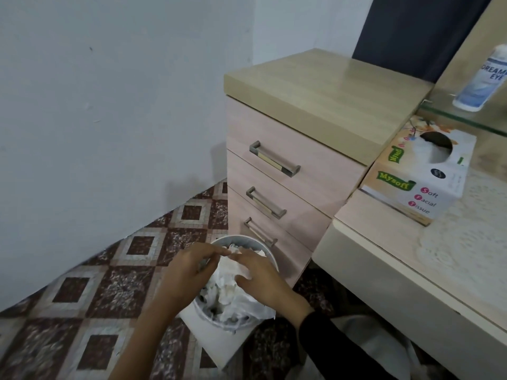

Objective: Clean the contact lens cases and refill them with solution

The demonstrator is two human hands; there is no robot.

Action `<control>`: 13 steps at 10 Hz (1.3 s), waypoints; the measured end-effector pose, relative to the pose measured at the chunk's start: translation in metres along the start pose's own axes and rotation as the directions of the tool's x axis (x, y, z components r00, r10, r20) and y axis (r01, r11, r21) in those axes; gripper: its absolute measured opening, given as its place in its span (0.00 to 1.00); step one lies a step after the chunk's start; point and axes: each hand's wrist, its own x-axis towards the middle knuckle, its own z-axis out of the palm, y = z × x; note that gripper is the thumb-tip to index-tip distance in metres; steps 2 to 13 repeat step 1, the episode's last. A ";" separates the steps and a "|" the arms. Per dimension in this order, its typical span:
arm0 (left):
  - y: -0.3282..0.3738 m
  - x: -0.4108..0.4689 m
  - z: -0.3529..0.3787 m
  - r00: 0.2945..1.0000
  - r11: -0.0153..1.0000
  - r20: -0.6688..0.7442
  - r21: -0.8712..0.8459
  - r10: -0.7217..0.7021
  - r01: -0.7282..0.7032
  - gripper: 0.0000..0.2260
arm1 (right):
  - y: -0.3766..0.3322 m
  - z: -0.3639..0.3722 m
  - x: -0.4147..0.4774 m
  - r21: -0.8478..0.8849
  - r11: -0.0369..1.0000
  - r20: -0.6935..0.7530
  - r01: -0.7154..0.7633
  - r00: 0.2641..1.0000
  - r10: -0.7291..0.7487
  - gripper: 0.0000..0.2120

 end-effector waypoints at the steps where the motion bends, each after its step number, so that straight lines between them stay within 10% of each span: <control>1: -0.009 -0.002 0.003 1.000 0.999 0.018 -0.036 -0.014 0.015 0.13 | 0.004 0.001 0.004 -0.010 0.999 0.036 -0.032 0.999 0.033 0.24; 13: -0.009 -0.002 0.003 1.000 0.999 0.018 -0.036 -0.014 0.015 0.13 | 0.004 0.001 0.004 -0.010 0.999 0.036 -0.032 0.999 0.033 0.24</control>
